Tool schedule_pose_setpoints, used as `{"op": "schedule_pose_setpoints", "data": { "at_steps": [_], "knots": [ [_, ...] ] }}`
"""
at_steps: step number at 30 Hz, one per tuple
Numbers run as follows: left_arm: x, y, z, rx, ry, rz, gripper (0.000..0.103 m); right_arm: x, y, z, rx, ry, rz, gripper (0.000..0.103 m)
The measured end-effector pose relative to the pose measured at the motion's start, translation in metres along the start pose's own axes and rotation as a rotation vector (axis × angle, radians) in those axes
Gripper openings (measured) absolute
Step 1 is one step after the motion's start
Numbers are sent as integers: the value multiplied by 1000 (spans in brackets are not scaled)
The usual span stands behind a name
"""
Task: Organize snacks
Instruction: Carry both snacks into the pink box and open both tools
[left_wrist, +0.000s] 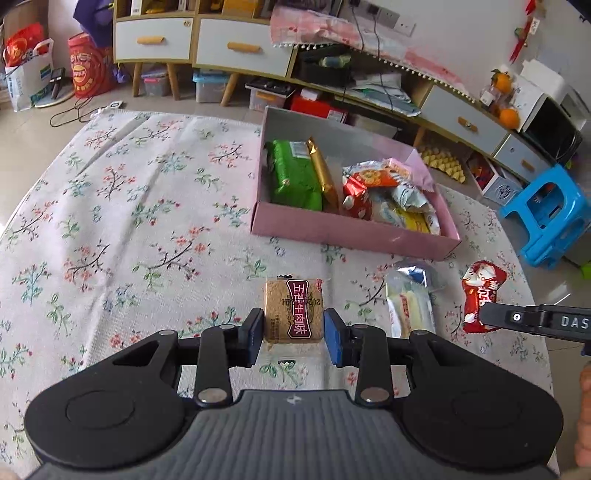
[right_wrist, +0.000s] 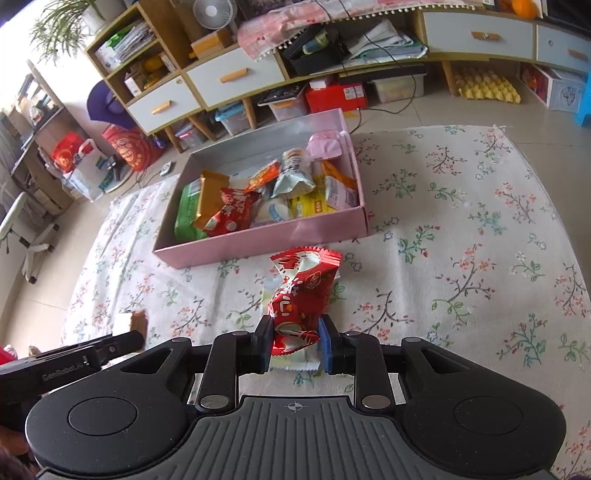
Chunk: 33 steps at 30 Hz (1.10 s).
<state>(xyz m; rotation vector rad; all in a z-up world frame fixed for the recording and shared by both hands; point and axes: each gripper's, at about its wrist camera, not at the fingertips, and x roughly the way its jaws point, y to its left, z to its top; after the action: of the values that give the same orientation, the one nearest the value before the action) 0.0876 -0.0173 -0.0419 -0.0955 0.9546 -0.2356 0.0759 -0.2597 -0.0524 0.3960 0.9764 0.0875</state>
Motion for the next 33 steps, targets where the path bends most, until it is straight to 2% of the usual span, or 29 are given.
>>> {"op": "schedule_pose_setpoints", "data": {
  "at_steps": [8,14,17,21,26,33],
  "knots": [
    [10,1,21,-12,-3,-49,32,16,-7,26,-22,6,-42,25],
    [15,2,49,-44,-39,-113,32,24,-9,56,-35,-32,-51,25],
    [22,0,70,-39,-76,-104,32,32,-15,75,-1,-40,-46,25],
    [39,-2,99,-75,-86,-122,32,42,-27,102,88,-51,-25,25],
    [64,-17,127,-38,-114,-92,32,57,-17,128,79,-38,8,25],
    [92,-11,144,-62,-123,-10,32,85,27,141,-10,-10,58,25]
  ]
}}
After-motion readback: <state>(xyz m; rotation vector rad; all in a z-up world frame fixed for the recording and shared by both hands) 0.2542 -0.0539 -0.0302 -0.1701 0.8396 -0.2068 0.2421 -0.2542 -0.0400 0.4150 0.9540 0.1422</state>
